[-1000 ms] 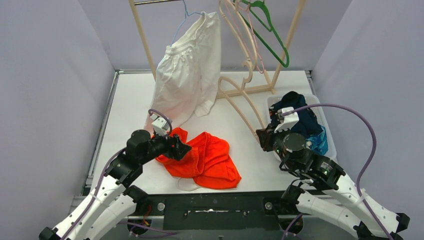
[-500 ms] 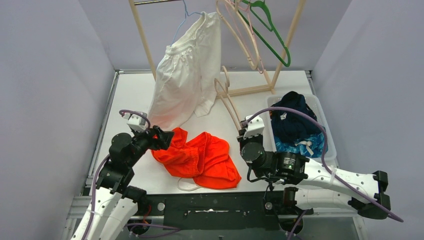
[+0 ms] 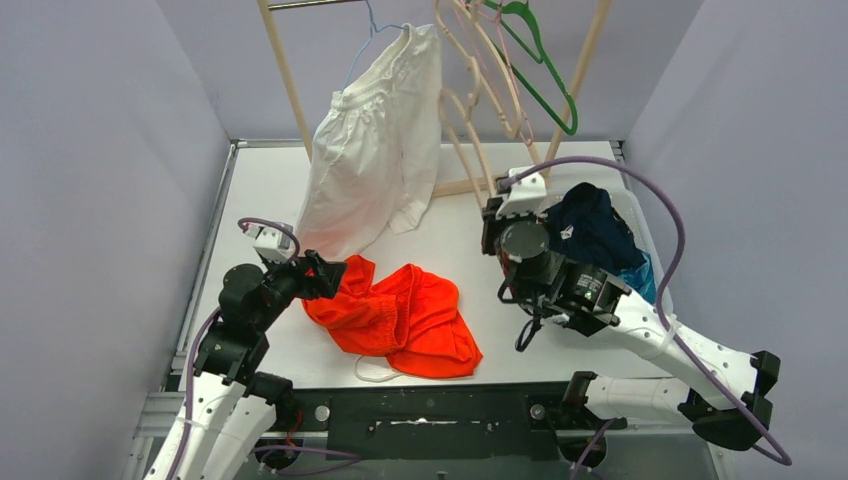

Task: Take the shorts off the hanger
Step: Place the hanger on the clothes rod.

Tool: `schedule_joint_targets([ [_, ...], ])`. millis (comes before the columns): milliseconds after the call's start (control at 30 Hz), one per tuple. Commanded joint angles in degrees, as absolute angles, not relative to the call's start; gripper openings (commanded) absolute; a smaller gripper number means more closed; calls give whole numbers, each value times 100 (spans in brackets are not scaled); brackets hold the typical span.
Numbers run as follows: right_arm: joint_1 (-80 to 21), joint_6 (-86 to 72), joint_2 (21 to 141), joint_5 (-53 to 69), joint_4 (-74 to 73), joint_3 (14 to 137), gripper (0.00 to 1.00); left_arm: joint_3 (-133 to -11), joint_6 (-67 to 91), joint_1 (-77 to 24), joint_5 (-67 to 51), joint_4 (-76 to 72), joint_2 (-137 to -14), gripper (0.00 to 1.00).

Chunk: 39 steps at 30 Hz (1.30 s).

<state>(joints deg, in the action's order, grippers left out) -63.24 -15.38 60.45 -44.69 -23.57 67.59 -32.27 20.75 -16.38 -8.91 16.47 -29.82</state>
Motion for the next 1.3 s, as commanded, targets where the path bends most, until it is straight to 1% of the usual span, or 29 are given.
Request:
schedule_joint_targets([
  [0,-5545,-1074,6135,-3573,-1868,7224,0,-3272,2092,-1578,-970,1277,-2914,79],
  [233,-5047,-611,6774,-2710,-1594,7703,0,-3234,2092,-1538,-997,1224,-2942,79],
  [433,-4934,-308,7384,-2622,-1865,8387,0,-3196,2083,-1490,-1089,1163,-2979,79],
  [533,-4834,-220,7384,-2338,-1737,8454,0,-3190,2084,-1477,-1104,1152,-2975,78],
  [700,-4502,-449,7363,-2413,-2063,8798,0,-3183,2091,-1467,-1099,1151,-2951,78],
  [900,-4496,-155,6937,-1955,-1637,8478,0,-3173,2100,-1450,-1097,1137,-2933,79],
  [1267,-4520,-205,6708,-2183,-1124,8483,0,-3198,2081,-1419,-1203,1138,-3075,78],
])
